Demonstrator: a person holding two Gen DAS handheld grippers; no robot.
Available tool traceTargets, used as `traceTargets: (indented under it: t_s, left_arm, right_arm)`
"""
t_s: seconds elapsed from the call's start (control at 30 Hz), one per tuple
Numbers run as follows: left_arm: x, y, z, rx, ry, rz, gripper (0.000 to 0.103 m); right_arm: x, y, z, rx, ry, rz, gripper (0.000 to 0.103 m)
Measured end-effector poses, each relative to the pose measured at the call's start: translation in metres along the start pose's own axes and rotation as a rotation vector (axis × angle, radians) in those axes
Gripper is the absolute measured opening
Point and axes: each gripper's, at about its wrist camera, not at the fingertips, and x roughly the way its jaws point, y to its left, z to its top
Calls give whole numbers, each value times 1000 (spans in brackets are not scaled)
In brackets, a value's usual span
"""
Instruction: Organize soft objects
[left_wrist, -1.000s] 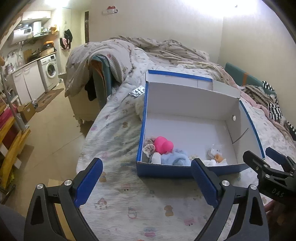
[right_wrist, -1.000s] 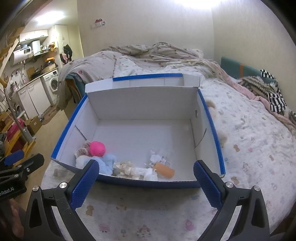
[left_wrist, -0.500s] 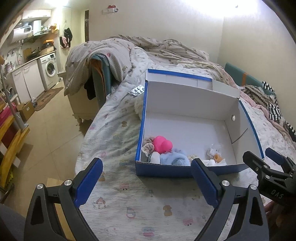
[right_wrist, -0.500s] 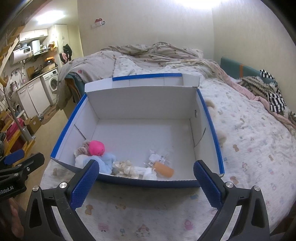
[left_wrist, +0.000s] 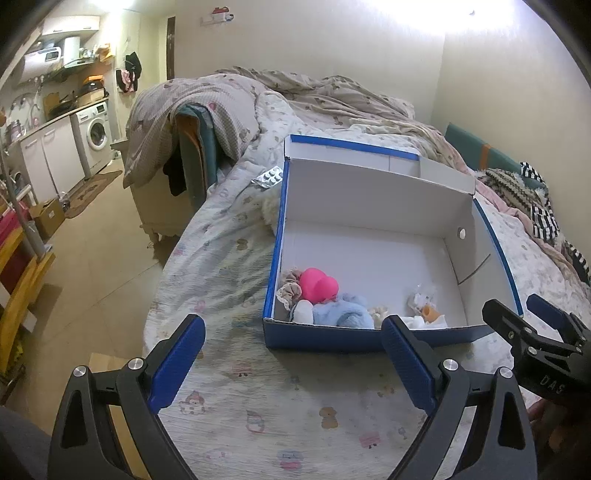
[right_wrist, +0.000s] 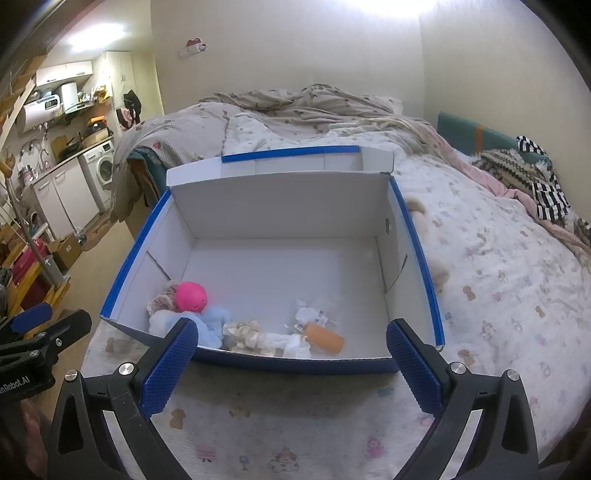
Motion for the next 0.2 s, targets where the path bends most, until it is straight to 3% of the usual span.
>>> traceTargets:
  t_s: [0.2]
  left_arm:
    - [1, -1, 0, 1, 4, -7, 96]
  right_arm:
    - [-1, 1, 0, -6, -3, -3, 103]
